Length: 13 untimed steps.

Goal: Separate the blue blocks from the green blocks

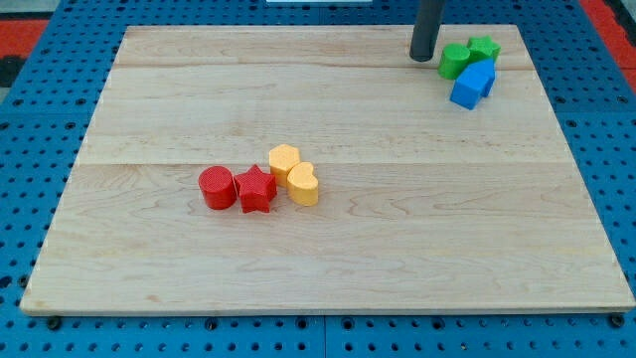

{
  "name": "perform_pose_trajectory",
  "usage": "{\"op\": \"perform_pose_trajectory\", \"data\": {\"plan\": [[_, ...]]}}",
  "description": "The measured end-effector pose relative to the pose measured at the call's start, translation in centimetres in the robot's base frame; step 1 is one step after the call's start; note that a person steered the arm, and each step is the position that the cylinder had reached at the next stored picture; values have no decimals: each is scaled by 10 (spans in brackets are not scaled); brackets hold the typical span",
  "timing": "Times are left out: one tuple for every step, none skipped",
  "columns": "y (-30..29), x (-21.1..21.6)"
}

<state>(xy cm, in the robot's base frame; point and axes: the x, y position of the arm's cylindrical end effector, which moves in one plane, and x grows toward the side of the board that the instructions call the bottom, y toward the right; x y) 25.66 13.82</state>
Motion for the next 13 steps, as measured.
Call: {"op": "perform_pose_trajectory", "data": {"plan": [[0,0],[0,0],[-10,0],[-46,45],[-48,128],[17,174],[135,164],[196,120],[207,108],[207,102],[207,102],[207,103],[207,103]]}}
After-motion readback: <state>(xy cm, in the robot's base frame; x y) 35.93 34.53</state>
